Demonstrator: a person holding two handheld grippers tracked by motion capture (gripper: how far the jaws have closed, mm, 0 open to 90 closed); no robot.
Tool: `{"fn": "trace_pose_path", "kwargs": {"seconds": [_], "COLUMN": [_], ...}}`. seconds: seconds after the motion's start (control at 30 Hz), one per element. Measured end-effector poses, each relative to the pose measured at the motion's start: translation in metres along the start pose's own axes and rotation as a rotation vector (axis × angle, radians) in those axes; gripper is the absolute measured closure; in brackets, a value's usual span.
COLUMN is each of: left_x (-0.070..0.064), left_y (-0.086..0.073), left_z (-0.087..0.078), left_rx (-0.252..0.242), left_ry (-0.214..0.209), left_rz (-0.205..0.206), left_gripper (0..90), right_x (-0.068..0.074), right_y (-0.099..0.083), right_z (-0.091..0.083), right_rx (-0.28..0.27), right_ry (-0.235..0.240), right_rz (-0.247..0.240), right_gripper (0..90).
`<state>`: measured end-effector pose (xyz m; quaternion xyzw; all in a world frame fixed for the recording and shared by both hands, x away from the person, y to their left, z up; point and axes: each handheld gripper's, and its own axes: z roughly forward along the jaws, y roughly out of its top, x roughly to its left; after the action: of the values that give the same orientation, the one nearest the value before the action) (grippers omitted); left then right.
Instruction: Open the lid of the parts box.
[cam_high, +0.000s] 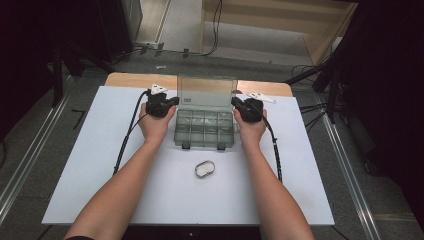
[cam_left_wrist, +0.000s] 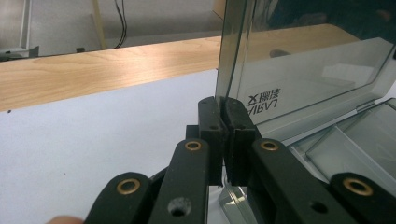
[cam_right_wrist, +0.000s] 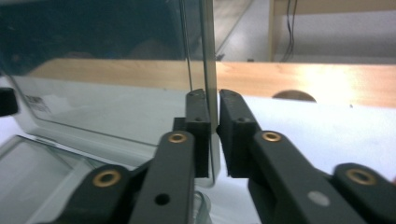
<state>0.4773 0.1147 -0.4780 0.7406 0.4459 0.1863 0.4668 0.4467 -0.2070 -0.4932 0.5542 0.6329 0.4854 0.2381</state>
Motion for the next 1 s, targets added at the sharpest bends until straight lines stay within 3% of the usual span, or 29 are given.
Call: {"fn": "trace_pose_path", "kwargs": {"seconds": [0.1, 0.37, 0.53, 0.63, 1.0], "left_x": [0.0, 0.001, 0.002, 0.005, 0.012], "left_y": [0.0, 0.0, 0.0, 0.001, 0.002], "left_z": [-0.001, -0.002, -0.002, 0.001, 0.009], "left_rx": [0.001, 0.023, 0.031, 0.036, 0.053], "left_ry": [-0.004, -0.026, -0.025, -0.038, -0.065], "left_rz": [-0.003, -0.032, -0.037, -0.064, -0.139], "left_gripper": [86.8, 86.9, 86.6, 86.1, 84.8], "right_x": [0.003, 0.006, 0.006, 0.003, -0.011], "right_y": [0.002, 0.005, 0.005, 0.004, 0.003], "right_z": [0.0, -0.008, -0.008, -0.005, 0.006], "right_rx": [0.015, 0.082, 0.083, 0.077, 0.08], "right_ry": [-0.026, -0.027, -0.024, -0.013, 0.065], "right_rz": [-0.04, 0.003, -0.003, -0.001, 0.099], "right_gripper": [84.9, 85.5, 85.4, 84.8, 83.5]}}
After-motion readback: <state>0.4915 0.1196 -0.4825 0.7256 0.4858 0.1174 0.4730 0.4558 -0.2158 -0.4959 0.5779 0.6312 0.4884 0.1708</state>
